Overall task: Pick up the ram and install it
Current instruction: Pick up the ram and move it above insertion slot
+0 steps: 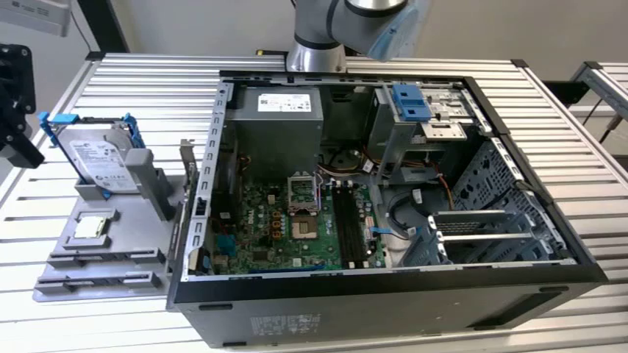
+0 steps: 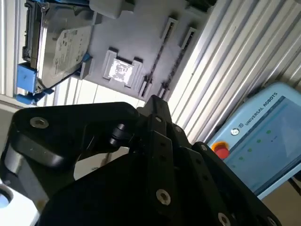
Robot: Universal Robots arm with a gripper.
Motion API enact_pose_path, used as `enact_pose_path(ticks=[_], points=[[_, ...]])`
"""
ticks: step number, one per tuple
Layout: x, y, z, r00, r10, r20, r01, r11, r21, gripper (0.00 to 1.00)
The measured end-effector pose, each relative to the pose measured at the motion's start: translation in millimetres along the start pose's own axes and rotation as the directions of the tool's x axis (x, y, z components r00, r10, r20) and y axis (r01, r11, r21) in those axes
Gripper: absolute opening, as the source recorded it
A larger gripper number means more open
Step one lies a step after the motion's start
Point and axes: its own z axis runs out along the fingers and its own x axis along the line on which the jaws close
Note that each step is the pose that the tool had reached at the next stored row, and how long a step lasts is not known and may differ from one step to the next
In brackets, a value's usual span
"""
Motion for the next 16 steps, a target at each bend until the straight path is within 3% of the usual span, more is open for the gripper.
enact_pose_path(ticks=[5,10,11,16], points=[[0.0,0.0,0.8,0.9959,-0.091,0.0000,0.091,0.9959,0.0053,0.00],[0.0,0.0,1.3,0.9843,-0.176,-0.0006,0.176,0.9842,0.0148,0.00],[0.0,0.0,1.4,0.9832,-0.183,-0.0006,0.183,0.9830,0.0188,0.00],[0.1,0.2,1.5,0.9828,-0.184,-0.0006,0.184,0.9826,0.0196,0.00]])
